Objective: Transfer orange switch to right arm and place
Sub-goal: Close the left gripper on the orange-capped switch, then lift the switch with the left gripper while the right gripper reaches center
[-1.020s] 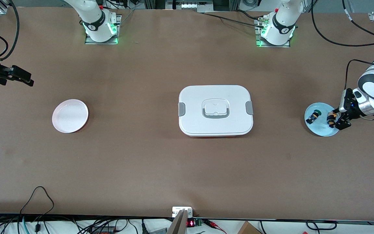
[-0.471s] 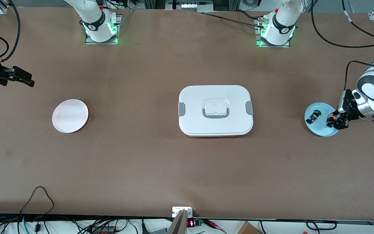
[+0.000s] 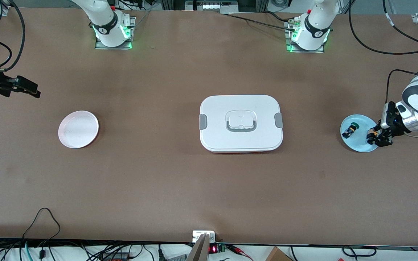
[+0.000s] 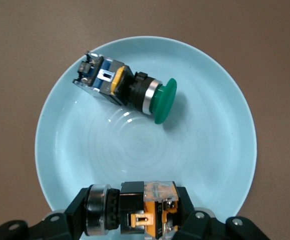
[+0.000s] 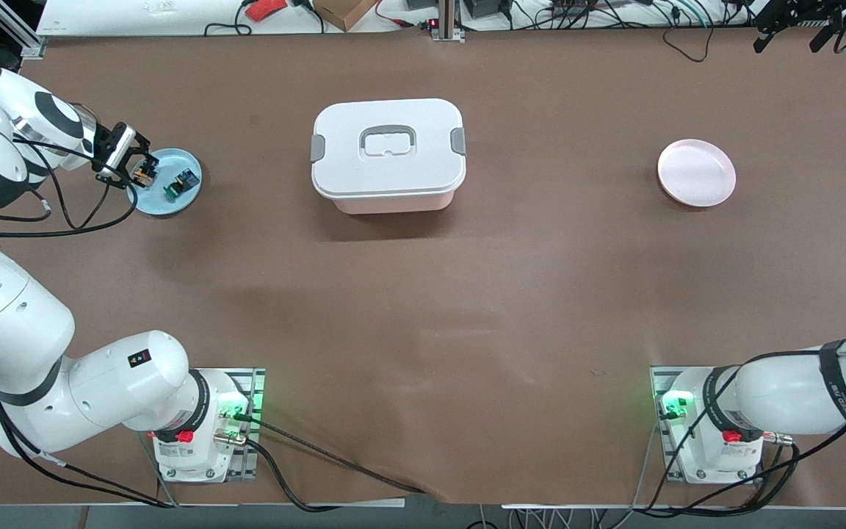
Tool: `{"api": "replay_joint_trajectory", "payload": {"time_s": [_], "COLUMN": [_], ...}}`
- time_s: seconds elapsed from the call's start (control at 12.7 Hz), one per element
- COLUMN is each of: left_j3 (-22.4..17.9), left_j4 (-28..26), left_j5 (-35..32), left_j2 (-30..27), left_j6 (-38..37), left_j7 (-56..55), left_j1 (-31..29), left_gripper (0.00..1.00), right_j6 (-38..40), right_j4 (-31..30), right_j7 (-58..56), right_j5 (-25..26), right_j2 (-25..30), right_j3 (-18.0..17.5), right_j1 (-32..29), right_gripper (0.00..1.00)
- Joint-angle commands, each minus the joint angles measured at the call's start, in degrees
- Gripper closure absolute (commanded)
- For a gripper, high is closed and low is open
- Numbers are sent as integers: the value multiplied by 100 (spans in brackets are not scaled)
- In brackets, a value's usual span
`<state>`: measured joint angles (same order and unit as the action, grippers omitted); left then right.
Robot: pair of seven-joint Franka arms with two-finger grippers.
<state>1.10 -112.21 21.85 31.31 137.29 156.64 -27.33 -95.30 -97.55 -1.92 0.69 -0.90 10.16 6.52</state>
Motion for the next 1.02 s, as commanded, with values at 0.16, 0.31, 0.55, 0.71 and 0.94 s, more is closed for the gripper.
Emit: {"api": "replay_joint_trajectory", "payload": {"time_s": [0.16, 0.31, 0.55, 0.71, 0.94], "left_j3": [-31, -31, 468, 795, 1277], "left_j4": [619, 936, 1401, 1614, 1614], "left_j5": [294, 294, 855, 1459, 3146], "left_j2": [85, 77, 68, 77, 68], "left_j6": [-1059, -2034, -3407, -4363, -5211], "left_j7": [-649, -1605, -2321, -2828, -3436], "left_j1": [-35, 0, 79, 105, 281], "left_gripper": [100, 100, 100, 100, 100], "right_j6": [21, 82, 274, 442, 486], "right_j4": [96, 88, 87, 79, 35], "right_j7": [-1, -45, -116, -238, -371], "right_j5": [-78, -121, -804, -1787, -2746], "right_j2": [11, 46, 64, 21, -59], "right_j3": [47, 39, -23, 12, 4], "right_j1": [-178, -160, -99, -134, -125], "right_gripper": [0, 0, 0, 0, 0]}}
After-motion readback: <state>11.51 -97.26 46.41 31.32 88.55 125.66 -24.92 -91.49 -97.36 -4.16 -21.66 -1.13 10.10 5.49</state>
